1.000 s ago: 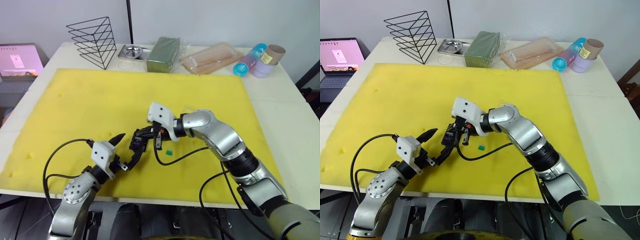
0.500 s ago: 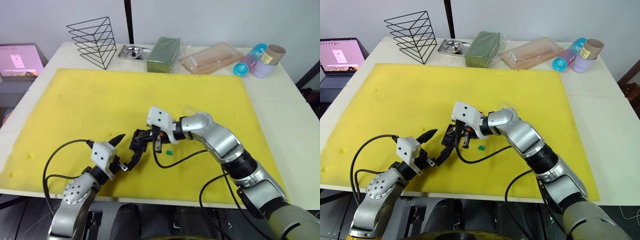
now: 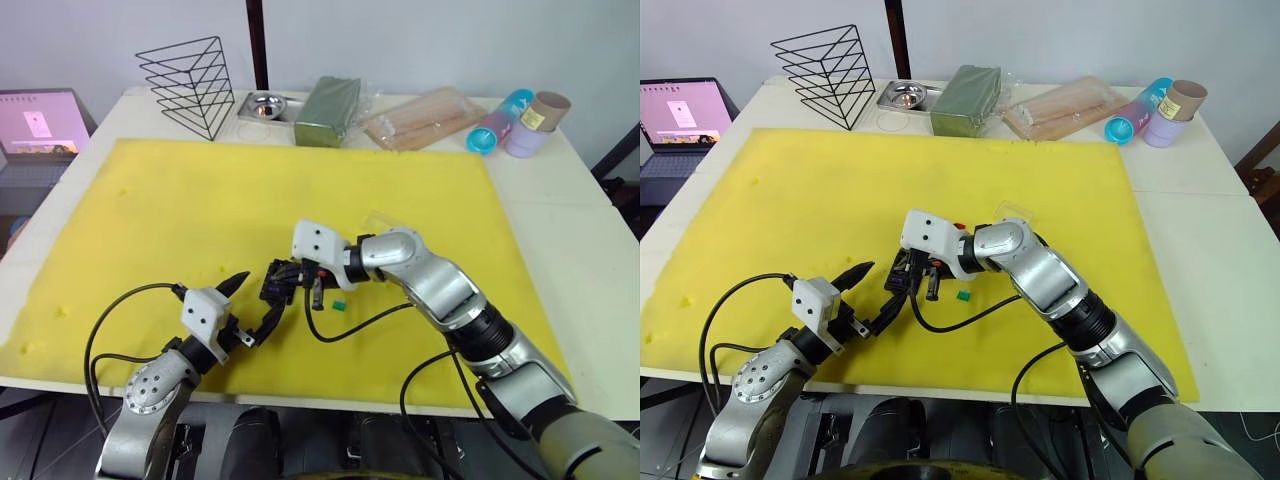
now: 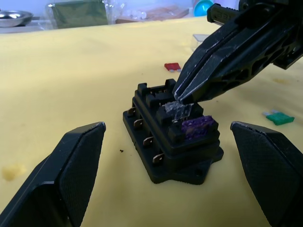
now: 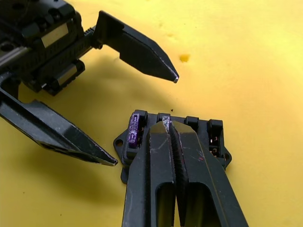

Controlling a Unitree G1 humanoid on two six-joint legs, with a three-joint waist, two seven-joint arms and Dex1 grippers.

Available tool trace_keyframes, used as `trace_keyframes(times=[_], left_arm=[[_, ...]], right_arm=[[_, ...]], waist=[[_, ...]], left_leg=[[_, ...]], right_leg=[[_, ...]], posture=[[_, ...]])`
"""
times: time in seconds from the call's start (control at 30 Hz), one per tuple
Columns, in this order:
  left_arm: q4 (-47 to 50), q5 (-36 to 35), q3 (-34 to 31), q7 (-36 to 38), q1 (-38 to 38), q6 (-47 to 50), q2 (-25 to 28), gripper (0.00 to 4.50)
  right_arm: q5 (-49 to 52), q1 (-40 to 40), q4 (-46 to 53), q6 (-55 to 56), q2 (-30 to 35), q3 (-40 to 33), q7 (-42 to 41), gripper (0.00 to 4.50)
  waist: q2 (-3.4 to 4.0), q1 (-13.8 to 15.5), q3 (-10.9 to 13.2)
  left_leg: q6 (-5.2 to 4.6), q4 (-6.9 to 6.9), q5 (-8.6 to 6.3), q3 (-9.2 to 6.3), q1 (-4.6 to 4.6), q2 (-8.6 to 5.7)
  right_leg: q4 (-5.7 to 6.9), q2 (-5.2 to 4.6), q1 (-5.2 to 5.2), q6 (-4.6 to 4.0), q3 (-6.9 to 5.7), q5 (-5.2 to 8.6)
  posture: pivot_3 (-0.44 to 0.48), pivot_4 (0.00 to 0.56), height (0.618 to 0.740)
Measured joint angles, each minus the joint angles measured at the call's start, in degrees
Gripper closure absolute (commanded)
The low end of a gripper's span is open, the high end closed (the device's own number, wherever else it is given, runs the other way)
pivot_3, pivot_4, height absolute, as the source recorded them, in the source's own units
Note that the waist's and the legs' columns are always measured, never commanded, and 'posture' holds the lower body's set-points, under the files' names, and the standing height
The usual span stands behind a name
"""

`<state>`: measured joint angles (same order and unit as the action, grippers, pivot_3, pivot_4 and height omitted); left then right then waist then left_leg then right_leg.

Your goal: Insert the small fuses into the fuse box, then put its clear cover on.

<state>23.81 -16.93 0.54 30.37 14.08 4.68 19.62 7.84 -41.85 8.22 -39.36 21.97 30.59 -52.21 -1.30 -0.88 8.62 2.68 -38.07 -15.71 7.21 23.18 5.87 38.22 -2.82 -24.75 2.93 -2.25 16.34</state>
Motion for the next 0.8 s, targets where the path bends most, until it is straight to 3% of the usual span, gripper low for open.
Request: trace_keyframes(times=[0.8], left_arm=[[0.02,0.11,0.00,-0.56,-0.52,0.01,0.13,0.00]], right_arm=[[-1.42,1.43,-3.36,4.33,-0.18,0.10,-0.88,4.44]], waist=[[0.10,0.04,-0.70]], left_leg=[[-0.02,0.15,-0.02,0.05,-0.70,0.00]], right_leg=[[-0.07,-0.02,0.63,-0.04,0.03,0.03]], posture=[[0.000,0.150,0.740]])
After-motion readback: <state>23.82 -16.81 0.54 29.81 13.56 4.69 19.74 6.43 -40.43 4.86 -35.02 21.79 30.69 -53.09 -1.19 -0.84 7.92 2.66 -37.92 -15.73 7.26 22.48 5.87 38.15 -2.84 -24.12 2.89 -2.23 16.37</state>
